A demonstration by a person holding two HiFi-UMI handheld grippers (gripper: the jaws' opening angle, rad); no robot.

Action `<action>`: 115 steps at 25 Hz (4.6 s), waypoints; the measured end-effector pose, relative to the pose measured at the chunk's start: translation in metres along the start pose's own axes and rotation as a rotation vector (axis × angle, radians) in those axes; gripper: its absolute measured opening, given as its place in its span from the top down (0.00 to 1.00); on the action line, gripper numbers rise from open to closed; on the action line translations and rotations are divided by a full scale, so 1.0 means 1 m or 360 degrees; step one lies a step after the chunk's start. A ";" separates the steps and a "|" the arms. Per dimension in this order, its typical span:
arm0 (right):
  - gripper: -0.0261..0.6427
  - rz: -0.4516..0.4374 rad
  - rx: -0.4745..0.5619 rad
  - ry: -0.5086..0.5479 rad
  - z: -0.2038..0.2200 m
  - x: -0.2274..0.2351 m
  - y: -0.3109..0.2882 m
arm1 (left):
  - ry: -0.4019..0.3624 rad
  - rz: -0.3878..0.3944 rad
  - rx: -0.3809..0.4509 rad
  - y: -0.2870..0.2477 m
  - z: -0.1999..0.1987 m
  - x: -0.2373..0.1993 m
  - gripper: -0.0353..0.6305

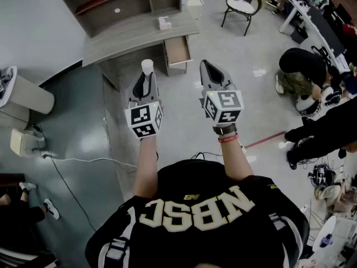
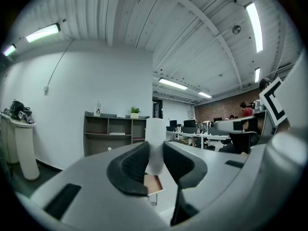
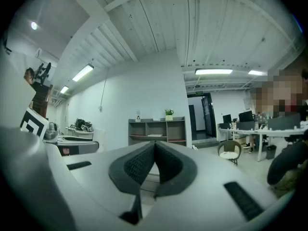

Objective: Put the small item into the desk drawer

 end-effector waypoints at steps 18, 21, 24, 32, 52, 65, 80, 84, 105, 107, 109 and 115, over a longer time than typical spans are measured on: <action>0.95 0.0084 0.0007 -0.0108 0.012 -0.031 0.009 | 0.0072 0.0097 -0.0007 0.022 0.009 -0.014 0.78; 0.95 0.0090 -0.0022 -0.0117 0.019 -0.038 0.013 | 0.0092 0.0112 -0.0036 0.028 0.018 -0.015 0.78; 0.95 0.0077 -0.0030 -0.0126 0.022 -0.038 0.010 | 0.0103 0.0116 -0.0044 0.027 0.023 -0.014 0.78; 0.95 -0.0028 -0.0056 -0.0109 0.034 -0.029 -0.051 | 0.0116 0.0082 -0.0043 -0.021 0.033 -0.033 0.78; 0.95 -0.0179 -0.0046 -0.0213 0.026 0.128 -0.248 | 0.0052 0.0010 0.0007 -0.279 0.021 -0.008 0.78; 0.95 -0.0132 -0.0166 -0.0239 0.046 0.158 -0.338 | 0.0120 0.0081 -0.0147 -0.371 0.063 -0.035 0.78; 0.95 -0.0050 -0.0448 -0.0346 0.127 0.182 -0.414 | 0.0173 0.0186 -0.0568 -0.448 0.173 -0.054 0.78; 0.95 -0.0047 -0.0538 -0.0385 0.154 0.185 -0.420 | 0.0172 0.0212 -0.0696 -0.454 0.204 -0.051 0.78; 0.95 -0.0048 -0.0818 -0.0726 0.270 0.200 -0.446 | 0.0194 0.0333 -0.1091 -0.496 0.326 -0.040 0.78; 0.95 -0.0032 -0.0834 -0.0733 0.280 0.204 -0.448 | 0.0182 0.0346 -0.1119 -0.501 0.340 -0.040 0.78; 0.95 -0.0023 -0.0860 -0.0729 0.291 0.207 -0.449 | 0.0204 0.0350 -0.1151 -0.505 0.355 -0.040 0.78; 0.95 -0.0013 -0.0958 -0.0722 0.327 0.211 -0.449 | 0.0206 0.0385 -0.1230 -0.519 0.397 -0.032 0.78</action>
Point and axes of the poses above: the fingertips, and each gripper's own axes: y backward along the fingers, x to its right, z out of its underside, the point moved 4 cm from there along y, backward along the fingers, and after that the axes turned 2 degrees about -x, right-handed, at the moved point
